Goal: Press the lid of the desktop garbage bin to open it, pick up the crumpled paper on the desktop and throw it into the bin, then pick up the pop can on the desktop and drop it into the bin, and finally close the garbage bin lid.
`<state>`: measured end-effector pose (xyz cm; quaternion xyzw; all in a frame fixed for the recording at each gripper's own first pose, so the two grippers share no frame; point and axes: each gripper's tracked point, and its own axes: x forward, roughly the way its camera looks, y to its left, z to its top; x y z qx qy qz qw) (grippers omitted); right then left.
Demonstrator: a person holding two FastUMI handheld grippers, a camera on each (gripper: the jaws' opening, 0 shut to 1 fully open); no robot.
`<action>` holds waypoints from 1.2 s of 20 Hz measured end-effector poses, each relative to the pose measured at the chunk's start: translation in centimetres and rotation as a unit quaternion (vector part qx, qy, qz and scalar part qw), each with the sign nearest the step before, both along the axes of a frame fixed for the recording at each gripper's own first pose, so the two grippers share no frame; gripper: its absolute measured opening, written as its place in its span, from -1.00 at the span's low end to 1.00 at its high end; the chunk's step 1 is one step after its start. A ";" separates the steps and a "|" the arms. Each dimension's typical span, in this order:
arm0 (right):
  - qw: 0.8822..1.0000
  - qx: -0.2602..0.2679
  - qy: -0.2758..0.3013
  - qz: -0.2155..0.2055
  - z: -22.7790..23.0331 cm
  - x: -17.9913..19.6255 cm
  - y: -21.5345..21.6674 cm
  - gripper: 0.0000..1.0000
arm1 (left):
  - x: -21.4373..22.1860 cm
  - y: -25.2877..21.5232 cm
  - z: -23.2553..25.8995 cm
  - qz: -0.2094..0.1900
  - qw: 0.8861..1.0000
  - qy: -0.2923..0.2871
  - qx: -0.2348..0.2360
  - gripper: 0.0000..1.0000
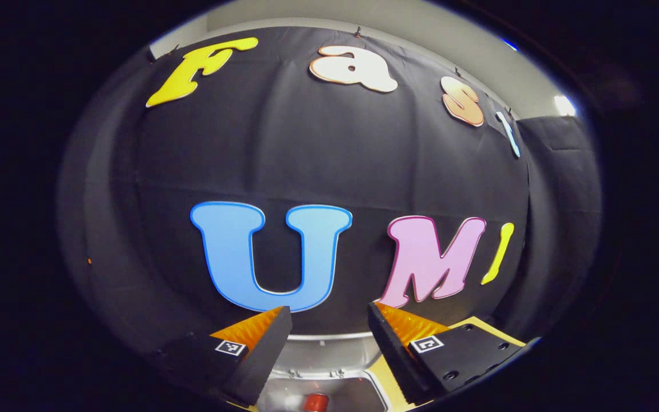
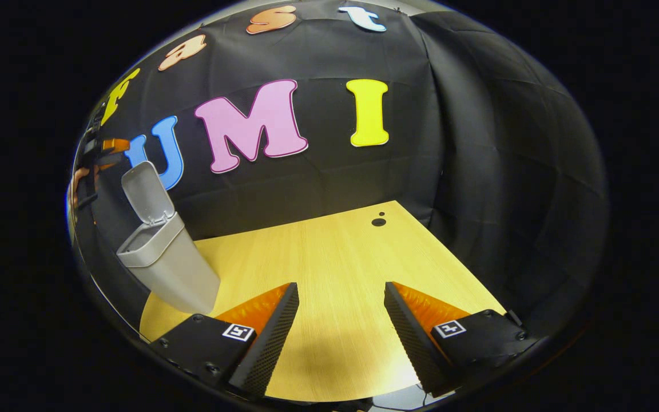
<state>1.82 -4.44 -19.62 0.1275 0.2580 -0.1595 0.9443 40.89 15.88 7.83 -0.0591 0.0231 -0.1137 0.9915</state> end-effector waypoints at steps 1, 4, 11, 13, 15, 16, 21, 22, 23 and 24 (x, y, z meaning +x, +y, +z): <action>1.000 0.002 0.000 0.002 0.0 -0.1 0.1 0.95 | 1.0 -0.1 0.6 -0.001 1.000 0.004 0.000 0.72; 1.000 0.007 0.002 0.007 -0.5 -0.2 0.5 0.95 | 4.6 -0.8 -2.2 -0.009 0.998 0.053 0.032 0.71; 1.000 0.008 0.010 0.010 -0.5 -0.6 0.7 0.95 | 5.7 -1.2 -11.2 -0.002 0.984 0.173 0.035 0.77; 1.000 0.011 0.013 0.006 -0.9 -0.8 0.5 0.95 | 4.9 -1.9 -11.5 -0.021 0.984 0.170 0.037 0.72; 1.000 0.017 0.025 0.000 -1.6 -1.0 0.2 0.95 | 2.2 -3.5 -13.7 -0.049 0.976 0.209 0.038 0.75; 0.999 0.021 0.028 -0.003 -1.5 -1.4 0.3 0.95 | 1.2 -4.4 -15.3 -0.074 0.971 0.227 0.027 0.79; 1.000 0.016 0.009 -0.024 0.5 -1.5 -0.5 0.95 | -5.7 -5.4 -21.8 -0.086 0.954 0.281 0.048 0.88; 1.000 0.016 0.009 -0.026 0.8 -1.6 -0.5 0.95 | -6.7 -5.3 -22.7 -0.085 0.954 0.279 0.063 0.86; 1.000 0.013 0.010 -0.026 0.9 -1.8 -0.6 0.95 | -7.2 -5.3 -23.6 -0.084 0.954 0.277 0.074 0.89; 1.000 0.009 0.012 -0.027 1.2 -2.1 -0.7 0.95 | -7.9 -5.4 -24.4 -0.082 0.953 0.280 0.085 0.87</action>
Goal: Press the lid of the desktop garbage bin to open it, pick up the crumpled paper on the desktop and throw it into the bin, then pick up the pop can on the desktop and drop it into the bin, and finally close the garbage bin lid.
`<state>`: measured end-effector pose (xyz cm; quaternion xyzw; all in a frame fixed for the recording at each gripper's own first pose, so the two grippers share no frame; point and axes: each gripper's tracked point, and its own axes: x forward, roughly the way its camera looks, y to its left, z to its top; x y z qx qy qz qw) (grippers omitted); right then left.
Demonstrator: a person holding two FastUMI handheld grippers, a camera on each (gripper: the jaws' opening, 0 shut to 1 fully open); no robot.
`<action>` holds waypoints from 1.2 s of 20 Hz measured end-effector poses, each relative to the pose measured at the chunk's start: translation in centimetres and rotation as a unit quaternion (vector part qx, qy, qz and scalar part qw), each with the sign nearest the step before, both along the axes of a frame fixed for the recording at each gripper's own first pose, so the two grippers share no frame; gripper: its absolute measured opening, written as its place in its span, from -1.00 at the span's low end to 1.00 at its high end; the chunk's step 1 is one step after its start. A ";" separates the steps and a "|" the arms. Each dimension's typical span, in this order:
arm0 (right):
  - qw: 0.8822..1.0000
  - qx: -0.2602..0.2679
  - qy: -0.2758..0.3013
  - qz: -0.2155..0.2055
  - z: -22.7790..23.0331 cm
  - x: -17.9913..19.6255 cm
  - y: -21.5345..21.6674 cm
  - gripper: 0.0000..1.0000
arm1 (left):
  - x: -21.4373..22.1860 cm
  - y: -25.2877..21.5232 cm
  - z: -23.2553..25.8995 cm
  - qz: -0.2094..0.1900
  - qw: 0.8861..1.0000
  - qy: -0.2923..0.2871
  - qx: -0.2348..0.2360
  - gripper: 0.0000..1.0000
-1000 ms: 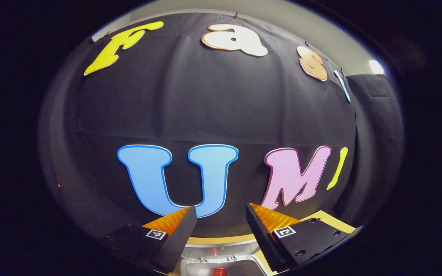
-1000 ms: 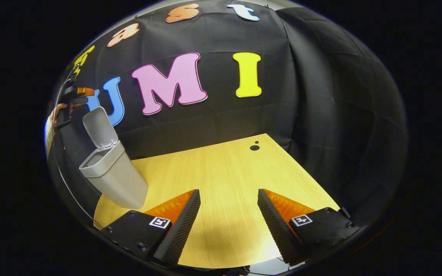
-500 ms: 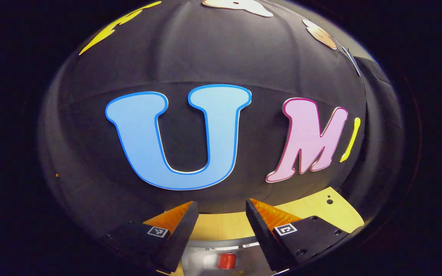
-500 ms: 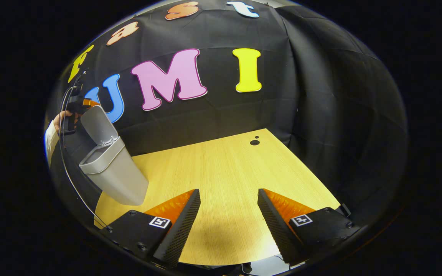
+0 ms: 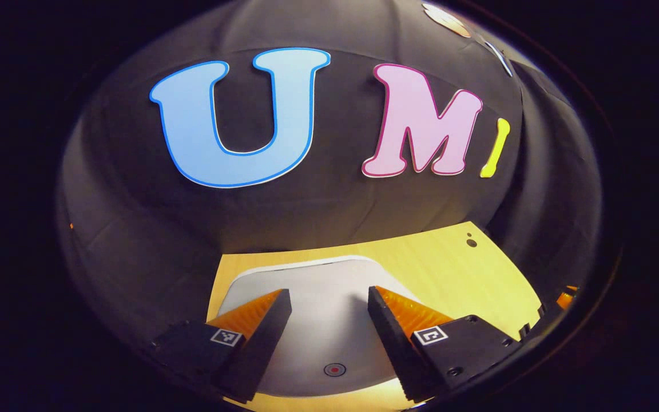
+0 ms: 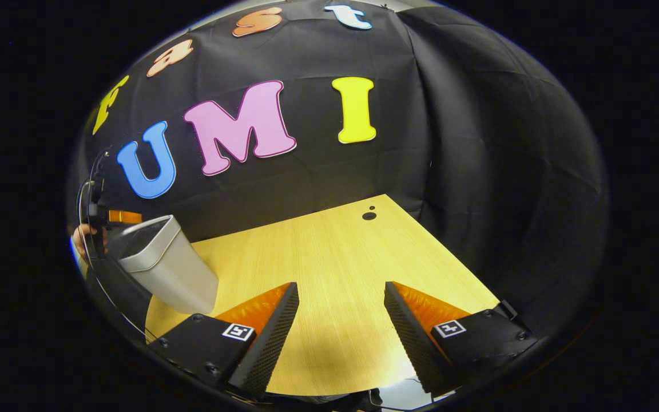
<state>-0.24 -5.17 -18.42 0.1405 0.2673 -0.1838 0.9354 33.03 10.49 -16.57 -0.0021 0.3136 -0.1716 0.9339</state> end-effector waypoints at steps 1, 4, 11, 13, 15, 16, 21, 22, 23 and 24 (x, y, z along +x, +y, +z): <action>1.000 -0.004 0.000 0.000 0.3 -0.2 0.0 0.95 | -0.5 0.0 -0.8 -0.002 1.000 0.001 0.007 0.87; 1.000 -0.017 -0.005 0.000 1.5 -0.6 -0.1 0.95 | -0.8 0.2 -1.6 -0.002 1.000 -0.013 0.011 0.85; 1.000 -0.016 -0.007 0.001 1.1 -1.9 1.1 0.95 | -0.3 -0.5 -2.2 -0.028 0.997 -0.061 0.024 0.83; 1.000 -0.010 -0.008 0.001 0.7 -2.2 1.4 0.95 | -0.1 -0.5 -2.1 -0.032 0.997 -0.064 0.024 0.84; 1.000 -0.002 -0.009 -0.001 0.2 -2.5 1.5 0.95 | -0.4 -0.4 -2.2 -0.032 0.998 -0.051 0.020 0.84; 1.000 0.002 -0.010 -0.001 0.0 -2.5 1.6 0.95 | -0.7 -0.4 -2.3 -0.029 0.999 -0.043 0.018 0.84; 1.000 0.007 -0.027 0.008 0.2 -2.7 2.1 0.94 | -0.9 -0.8 -2.7 -0.040 0.997 -0.052 0.039 0.77; 0.999 0.003 -0.031 0.011 0.2 -2.6 2.1 0.95 | -1.2 -0.9 -2.5 -0.040 0.997 -0.050 0.036 0.75; 0.999 0.000 -0.031 0.015 0.0 -2.7 2.2 0.95 | -1.6 -0.8 -2.5 -0.036 0.998 -0.048 0.030 0.75; 0.999 0.001 -0.026 0.021 -0.4 -2.7 2.4 0.95 | -1.5 -0.9 -2.6 -0.035 0.998 -0.049 0.027 0.75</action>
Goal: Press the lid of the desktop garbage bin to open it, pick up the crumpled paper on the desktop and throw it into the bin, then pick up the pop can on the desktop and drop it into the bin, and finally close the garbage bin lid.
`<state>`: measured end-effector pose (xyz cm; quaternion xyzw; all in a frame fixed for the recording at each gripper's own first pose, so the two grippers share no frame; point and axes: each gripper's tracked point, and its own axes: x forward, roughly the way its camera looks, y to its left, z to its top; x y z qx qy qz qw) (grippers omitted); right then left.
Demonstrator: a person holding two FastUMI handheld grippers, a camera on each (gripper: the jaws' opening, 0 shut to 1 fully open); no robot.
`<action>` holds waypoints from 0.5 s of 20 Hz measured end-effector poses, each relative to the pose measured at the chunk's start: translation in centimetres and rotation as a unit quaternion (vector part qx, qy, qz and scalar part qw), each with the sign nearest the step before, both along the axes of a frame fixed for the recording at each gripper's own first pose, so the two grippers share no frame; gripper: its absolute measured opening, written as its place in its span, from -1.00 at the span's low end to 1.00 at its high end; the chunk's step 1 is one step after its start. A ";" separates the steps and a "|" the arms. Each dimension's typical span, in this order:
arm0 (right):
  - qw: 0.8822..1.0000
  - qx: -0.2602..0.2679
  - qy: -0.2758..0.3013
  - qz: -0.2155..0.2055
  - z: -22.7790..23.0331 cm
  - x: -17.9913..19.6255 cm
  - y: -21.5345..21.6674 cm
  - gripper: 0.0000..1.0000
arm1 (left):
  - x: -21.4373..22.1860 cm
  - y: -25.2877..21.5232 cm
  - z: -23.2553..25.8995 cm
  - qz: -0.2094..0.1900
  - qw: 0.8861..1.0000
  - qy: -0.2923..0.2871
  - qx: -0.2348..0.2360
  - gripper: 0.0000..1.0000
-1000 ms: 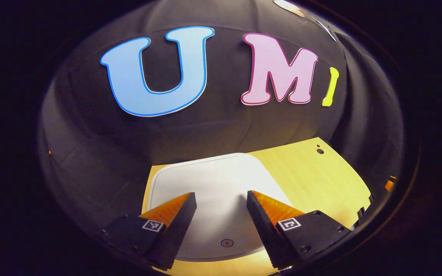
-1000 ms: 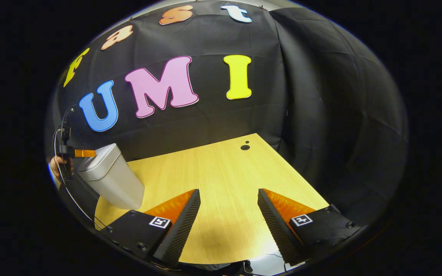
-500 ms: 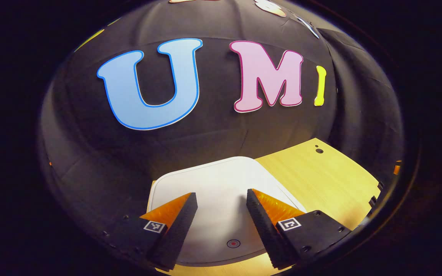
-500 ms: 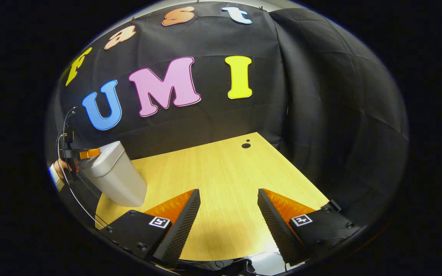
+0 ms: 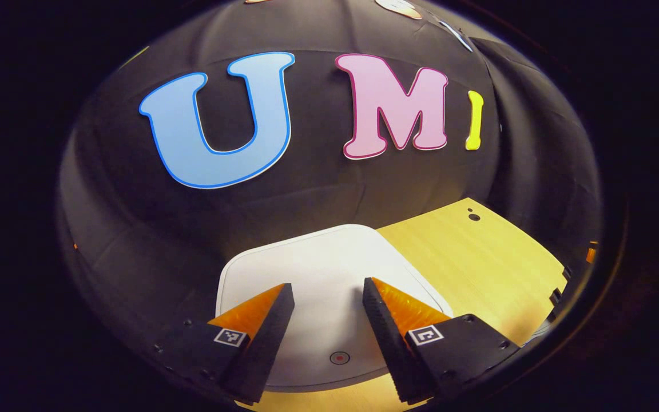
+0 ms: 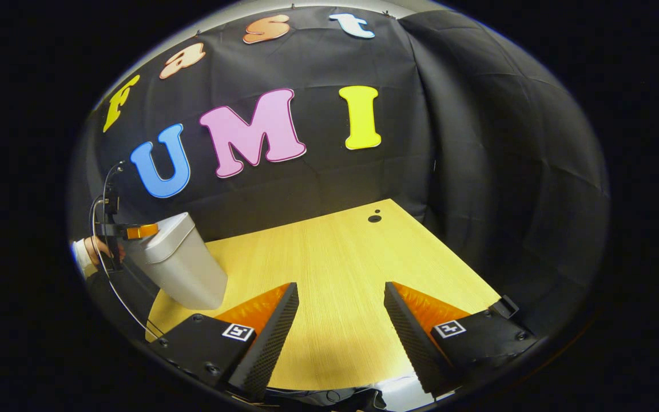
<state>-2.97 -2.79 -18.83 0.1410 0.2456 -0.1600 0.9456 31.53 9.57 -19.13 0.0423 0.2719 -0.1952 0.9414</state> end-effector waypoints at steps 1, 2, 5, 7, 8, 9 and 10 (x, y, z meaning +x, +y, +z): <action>1.000 0.003 0.007 0.006 -0.5 -0.1 0.2 0.95 | 0.0 0.0 0.1 -0.004 1.000 -0.006 0.001 0.75; 1.000 0.004 0.010 0.011 -0.7 -0.1 0.3 0.95 | -0.2 0.1 0.0 -0.005 1.000 -0.005 0.002 0.75; 1.000 0.006 0.009 0.017 -0.7 0.2 0.2 0.95 | -1.0 0.1 -0.1 0.002 1.000 0.004 -0.009 0.75; 1.000 0.009 0.004 0.016 -0.5 0.4 0.2 0.95 | -2.0 0.5 -0.1 -0.002 1.000 -0.009 -0.003 0.75; 1.000 0.010 0.003 0.016 -0.5 0.4 0.2 0.95 | -1.9 0.4 0.0 -0.004 1.000 -0.017 -0.001 0.76; 1.000 0.011 0.003 0.016 -0.7 0.4 0.2 0.94 | -1.8 0.5 0.4 -0.001 1.000 -0.019 -0.005 0.75; 1.000 0.011 0.005 0.018 -0.8 0.3 0.2 0.95 | -1.5 0.3 0.7 0.005 1.000 -0.021 -0.014 0.75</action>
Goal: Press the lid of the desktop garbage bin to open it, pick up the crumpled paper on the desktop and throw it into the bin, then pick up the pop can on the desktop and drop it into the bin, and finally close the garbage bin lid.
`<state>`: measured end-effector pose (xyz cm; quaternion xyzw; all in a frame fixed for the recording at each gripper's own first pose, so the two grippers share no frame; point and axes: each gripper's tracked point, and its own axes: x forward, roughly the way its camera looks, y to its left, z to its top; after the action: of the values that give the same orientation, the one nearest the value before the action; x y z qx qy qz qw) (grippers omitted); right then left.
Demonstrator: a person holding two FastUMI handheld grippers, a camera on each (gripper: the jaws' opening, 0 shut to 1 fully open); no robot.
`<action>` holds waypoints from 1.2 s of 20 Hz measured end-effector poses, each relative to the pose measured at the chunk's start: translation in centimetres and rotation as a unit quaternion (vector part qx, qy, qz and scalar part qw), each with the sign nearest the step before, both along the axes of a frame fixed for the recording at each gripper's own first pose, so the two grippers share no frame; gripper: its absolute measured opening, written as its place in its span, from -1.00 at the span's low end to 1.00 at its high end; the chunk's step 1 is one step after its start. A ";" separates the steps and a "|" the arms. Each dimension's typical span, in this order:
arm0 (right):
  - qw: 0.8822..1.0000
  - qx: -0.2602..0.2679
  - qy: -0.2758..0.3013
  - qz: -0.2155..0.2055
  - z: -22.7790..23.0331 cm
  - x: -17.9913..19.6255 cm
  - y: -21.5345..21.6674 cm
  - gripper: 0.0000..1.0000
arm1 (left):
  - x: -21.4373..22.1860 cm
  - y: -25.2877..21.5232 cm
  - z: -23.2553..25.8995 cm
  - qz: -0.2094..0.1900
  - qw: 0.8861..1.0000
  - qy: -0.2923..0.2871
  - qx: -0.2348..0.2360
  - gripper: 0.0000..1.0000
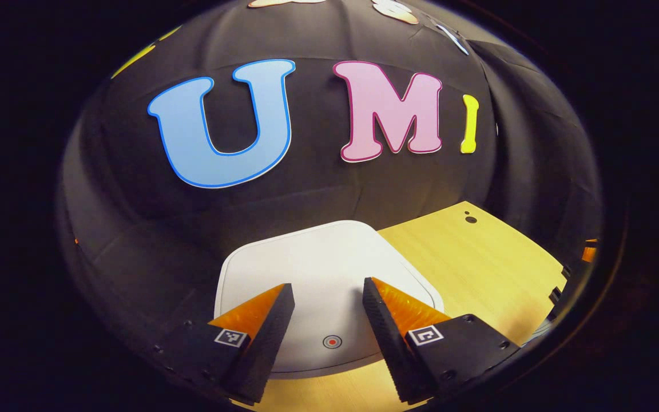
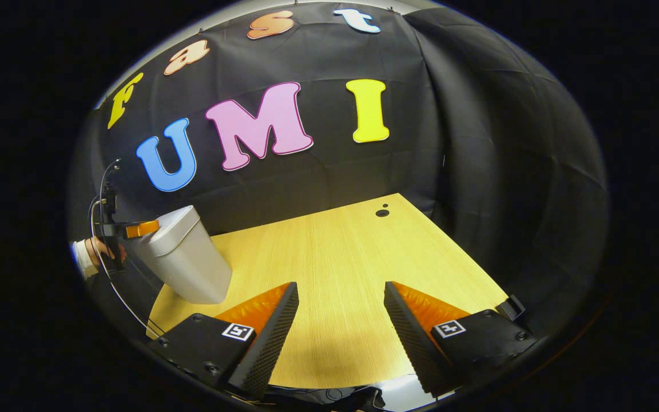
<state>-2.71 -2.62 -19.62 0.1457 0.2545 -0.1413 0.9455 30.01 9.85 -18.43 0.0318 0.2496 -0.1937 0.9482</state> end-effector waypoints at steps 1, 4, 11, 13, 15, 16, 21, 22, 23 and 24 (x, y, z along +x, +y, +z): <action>1.000 -0.004 0.001 0.002 0.0 -0.2 -0.1 0.95 | 0.0 0.1 0.1 0.003 1.000 0.002 0.003 0.73; 1.000 -0.018 -0.002 0.006 0.6 -0.2 -0.6 0.95 | 0.0 1.1 1.1 0.020 0.998 -0.041 0.038 0.74; 0.998 -0.047 -0.034 0.018 2.9 0.3 -0.1 0.95 | -3.9 -2.7 6.7 -0.008 0.992 -0.127 -0.021 0.97; 0.998 -0.047 -0.050 0.014 3.9 0.5 0.2 0.96 | -5.1 -4.2 8.3 -0.011 0.989 -0.135 -0.054 0.97; 0.996 -0.053 -0.066 0.004 5.1 0.5 0.0 0.96 | -6.1 -5.3 10.2 -0.009 0.984 -0.156 -0.081 0.98; 0.996 -0.059 -0.072 -0.001 5.8 0.4 -0.1 0.96 | -6.8 -5.8 11.5 -0.006 0.981 -0.170 -0.097 0.97; 0.989 -0.088 -0.115 -0.011 9.1 0.6 0.7 0.96 | -11.1 -5.8 16.0 0.002 0.966 -0.229 -0.121 0.95; 0.988 -0.092 -0.127 -0.013 10.0 0.7 1.1 0.96 | -11.9 -5.4 16.5 0.005 0.965 -0.235 -0.120 0.94; 0.985 -0.096 -0.140 -0.014 11.1 0.9 1.5 0.96 | -12.8 -5.5 16.8 0.004 0.964 -0.233 -0.126 0.95; 0.983 -0.101 -0.153 -0.015 12.1 1.2 1.9 0.96 | -13.8 -5.5 16.8 0.003 0.964 -0.230 -0.131 0.94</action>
<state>-1.49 -0.69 -7.57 0.0734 0.0892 -0.1563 0.9809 16.16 4.32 -1.68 -0.0501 -0.0027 -0.2094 0.9765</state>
